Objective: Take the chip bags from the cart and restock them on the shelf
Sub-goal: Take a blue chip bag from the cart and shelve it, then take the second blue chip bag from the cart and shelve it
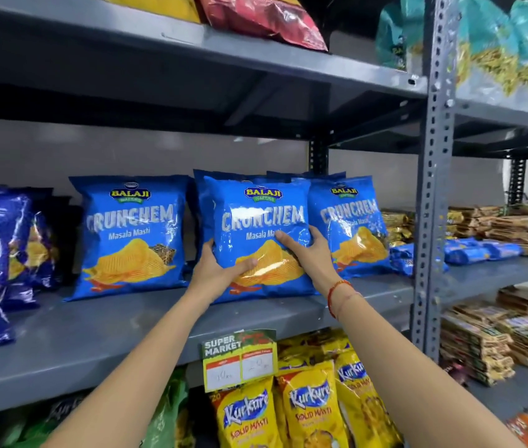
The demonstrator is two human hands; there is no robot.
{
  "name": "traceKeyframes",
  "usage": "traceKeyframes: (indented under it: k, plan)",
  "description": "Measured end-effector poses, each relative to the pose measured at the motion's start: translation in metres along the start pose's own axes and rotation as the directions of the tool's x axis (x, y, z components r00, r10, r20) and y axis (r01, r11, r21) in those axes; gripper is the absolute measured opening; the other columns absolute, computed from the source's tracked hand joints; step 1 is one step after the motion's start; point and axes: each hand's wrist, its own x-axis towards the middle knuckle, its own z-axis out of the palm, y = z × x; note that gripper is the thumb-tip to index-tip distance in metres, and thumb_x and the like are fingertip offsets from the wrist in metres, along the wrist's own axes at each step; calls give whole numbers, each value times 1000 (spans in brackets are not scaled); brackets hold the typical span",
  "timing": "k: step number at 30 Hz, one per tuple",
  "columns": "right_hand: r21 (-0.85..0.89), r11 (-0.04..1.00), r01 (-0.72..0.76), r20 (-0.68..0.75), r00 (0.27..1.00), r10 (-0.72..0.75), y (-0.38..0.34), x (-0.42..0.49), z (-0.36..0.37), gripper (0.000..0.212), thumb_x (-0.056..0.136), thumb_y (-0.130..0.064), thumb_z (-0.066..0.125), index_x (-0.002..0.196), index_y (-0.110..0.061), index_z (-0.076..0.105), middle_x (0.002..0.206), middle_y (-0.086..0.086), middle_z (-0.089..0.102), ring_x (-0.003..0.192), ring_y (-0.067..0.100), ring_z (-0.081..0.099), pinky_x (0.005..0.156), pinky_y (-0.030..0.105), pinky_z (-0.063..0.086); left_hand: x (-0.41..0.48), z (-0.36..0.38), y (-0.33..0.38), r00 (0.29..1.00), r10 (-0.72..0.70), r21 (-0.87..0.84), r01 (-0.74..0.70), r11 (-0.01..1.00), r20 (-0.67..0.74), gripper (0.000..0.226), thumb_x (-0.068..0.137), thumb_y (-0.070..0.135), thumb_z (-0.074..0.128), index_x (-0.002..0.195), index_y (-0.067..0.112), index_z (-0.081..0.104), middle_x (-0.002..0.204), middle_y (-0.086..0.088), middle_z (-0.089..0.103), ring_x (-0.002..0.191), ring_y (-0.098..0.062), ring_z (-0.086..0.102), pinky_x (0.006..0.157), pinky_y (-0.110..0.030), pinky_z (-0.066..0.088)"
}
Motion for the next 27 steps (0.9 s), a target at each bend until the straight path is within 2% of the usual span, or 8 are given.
traceKeyframes:
  k: [2, 6, 8, 13, 18, 20, 23, 27]
  plan:
    - [-61, 998, 35, -21, 999, -37, 0, -7, -5, 87, 74, -49, 75, 144, -17, 35, 145, 7, 45, 132, 25, 45, 107, 40, 42, -7, 0, 3, 999, 33, 81, -30, 996, -42, 99, 64, 42, 81, 141, 18, 24, 142, -7, 43, 123, -24, 46, 99, -38, 40]
    - [-37, 995, 90, -91, 992, -93, -2, -32, -27, 65, 80, -45, 70, 133, -19, 45, 112, 4, 59, 91, 2, 58, 65, 11, 47, -40, 10, 17, 932, 304, 252, -252, 934, -198, 81, 76, 36, 72, 141, 17, 27, 143, -10, 33, 134, -26, 30, 105, -31, 27]
    - [-28, 991, 134, -156, 978, -137, -5, -52, -42, 52, 80, -42, 71, 124, -23, 50, 108, 1, 62, 87, 2, 59, 65, 9, 46, -61, 17, 28, 853, 464, 268, -402, 876, -238, 66, 81, 33, 66, 137, 17, 35, 136, -9, 40, 129, -22, 35, 101, -20, 25]
    - [-66, 991, 119, -332, 934, -134, 28, -127, -102, 28, 81, -30, 73, 104, -28, 56, 102, 7, 69, 89, 13, 67, 79, 22, 51, -125, 79, 20, 797, 600, 116, -590, 799, -74, 41, 84, 28, 61, 123, 18, 51, 117, 3, 51, 114, -17, 51, 94, -42, 48]
    - [-131, 986, -107, -477, 879, 32, 102, -217, -167, 27, 83, -29, 71, 105, -22, 58, 92, 0, 69, 77, 1, 64, 69, 11, 49, -192, 167, -29, 826, 494, -11, -511, 860, 272, 37, 82, 16, 64, 117, 9, 56, 111, -10, 59, 108, -23, 57, 91, -42, 49]
    - [-127, 960, -251, -526, 837, 150, 139, -257, -192, 25, 84, -27, 70, 104, -19, 57, 89, -1, 66, 76, 1, 63, 71, 16, 51, -218, 203, -53, 811, 401, -24, -433, 901, 426, 36, 81, 12, 65, 115, 5, 57, 111, -14, 60, 107, -28, 57, 93, -42, 46]
    - [-61, 884, -463, -624, 709, 328, 198, -316, -228, 22, 84, -14, 70, 100, -12, 55, 84, 8, 61, 78, 18, 59, 75, 33, 49, -260, 253, -93, 745, 266, 4, -339, 941, 611, 36, 79, 12, 66, 114, 3, 57, 110, -18, 60, 105, -33, 57, 91, -37, 42]
    - [9, 688, -725, -702, 486, 521, 267, -410, -270, 34, 84, -13, 71, 111, 1, 56, 87, 12, 59, 75, 19, 56, 61, 10, 44, -319, 309, -147, 553, 73, 79, -246, 966, 830, 42, 78, 11, 69, 116, 1, 56, 114, -22, 59, 107, -33, 55, 89, -29, 36]
